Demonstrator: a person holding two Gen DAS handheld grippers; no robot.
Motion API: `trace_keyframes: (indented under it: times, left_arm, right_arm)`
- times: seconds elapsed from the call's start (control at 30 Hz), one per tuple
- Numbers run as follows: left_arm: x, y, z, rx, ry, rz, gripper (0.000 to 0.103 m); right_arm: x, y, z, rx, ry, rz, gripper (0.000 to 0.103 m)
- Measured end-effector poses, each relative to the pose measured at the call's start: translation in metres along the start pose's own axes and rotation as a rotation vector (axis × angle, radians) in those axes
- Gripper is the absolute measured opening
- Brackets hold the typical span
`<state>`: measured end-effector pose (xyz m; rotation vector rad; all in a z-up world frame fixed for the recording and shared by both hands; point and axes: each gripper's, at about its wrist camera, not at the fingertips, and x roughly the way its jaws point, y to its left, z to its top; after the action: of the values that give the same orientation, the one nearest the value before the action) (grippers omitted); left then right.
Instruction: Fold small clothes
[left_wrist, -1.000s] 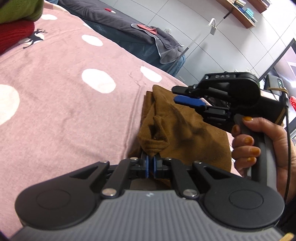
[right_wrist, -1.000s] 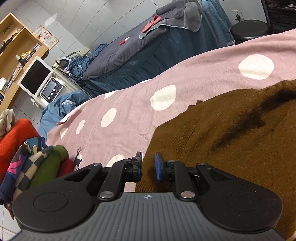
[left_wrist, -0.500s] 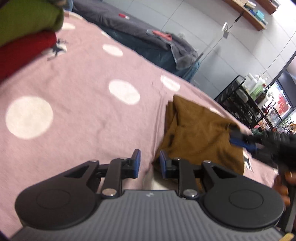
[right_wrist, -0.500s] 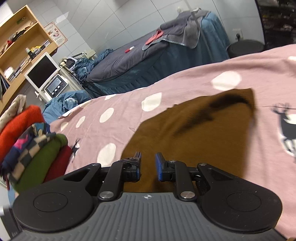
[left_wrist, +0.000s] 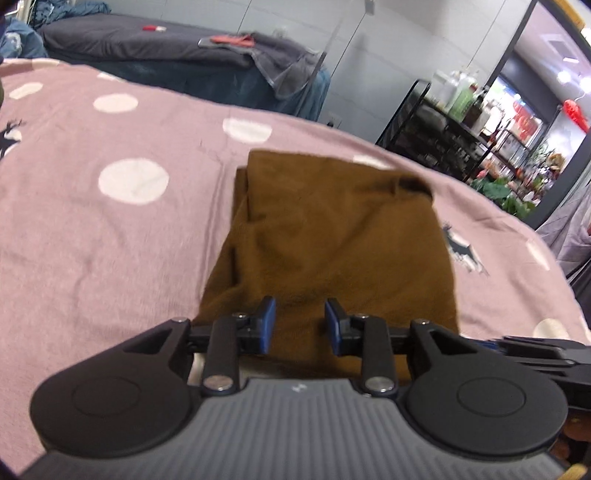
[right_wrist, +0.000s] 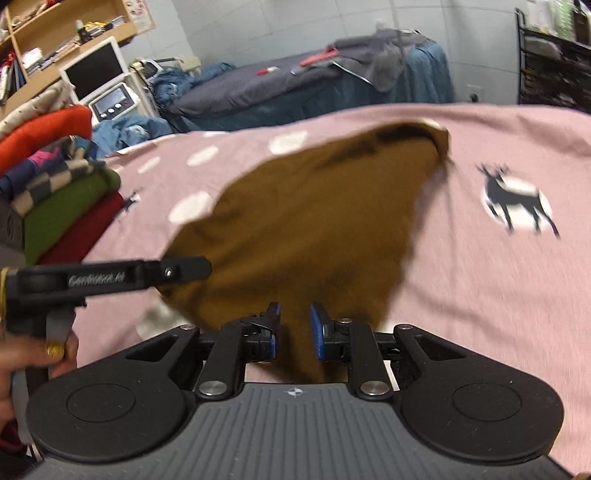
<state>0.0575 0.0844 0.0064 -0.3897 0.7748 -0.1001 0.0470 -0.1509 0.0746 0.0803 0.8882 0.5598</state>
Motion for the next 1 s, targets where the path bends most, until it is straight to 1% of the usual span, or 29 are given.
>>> trace_keyframes:
  times: [0.03,0.1,0.17,0.27,0.3,0.33,0.43,0.5,0.57,0.67,0.77,0.83,0.97,1.0]
  left_arm:
    - [0.000,-0.001,-0.001,0.001,-0.005,-0.002,0.029]
    - [-0.001,-0.012,0.000,0.030,-0.016,-0.022,0.037]
    - [0.002,-0.033,0.000,0.094,-0.013,-0.062,0.042]
    - [0.010,-0.070,-0.005,0.218,0.003,-0.129,0.050]
    - [0.015,-0.083,-0.006,0.253,0.012,-0.142,0.051]
    - [0.018,-0.093,-0.008,0.280,0.022,-0.151,0.051]
    - [0.025,-0.109,-0.012,0.307,0.041,-0.178,0.052]
    - [0.027,-0.109,-0.015,0.301,0.047,-0.172,0.056]
    - [0.031,-0.107,-0.017,0.299,0.068,-0.161,0.056]
    - [0.033,-0.104,-0.018,0.304,0.076,-0.160,0.056]
    - [0.036,-0.099,-0.013,0.284,0.083,-0.166,0.056]
    - [0.038,-0.099,-0.012,0.282,0.089,-0.168,0.057]
    - [0.038,-0.101,-0.014,0.293,0.092,-0.168,0.059]
    - [0.038,-0.100,-0.014,0.293,0.093,-0.169,0.060]
  right_arm:
    - [-0.004,-0.004,0.000,0.014,-0.016,0.007,0.031]
    - [-0.014,-0.013,0.007,0.039,-0.063,0.002,0.032]
    - [-0.023,-0.023,0.020,0.070,-0.133,-0.021,0.033]
    - [-0.023,-0.053,0.054,0.163,-0.201,-0.072,0.039]
    - [-0.020,-0.065,0.064,0.211,-0.212,-0.070,0.043]
    - [-0.015,-0.079,0.075,0.277,-0.209,-0.049,0.047]
    - [0.003,-0.123,0.099,0.491,-0.196,0.057,0.048]
    - [0.014,-0.143,0.109,0.597,-0.210,0.058,0.048]
    - [0.028,-0.152,0.115,0.640,-0.194,0.072,0.048]
    - [0.046,-0.154,0.122,0.626,-0.163,0.073,0.048]
    - [0.051,-0.153,0.124,0.597,-0.176,0.046,0.048]
    - [0.052,-0.155,0.125,0.576,-0.184,0.073,0.048]
    - [0.048,-0.153,0.126,0.496,-0.167,0.133,0.048]
    - [0.050,-0.153,0.127,0.478,-0.154,0.124,0.048]
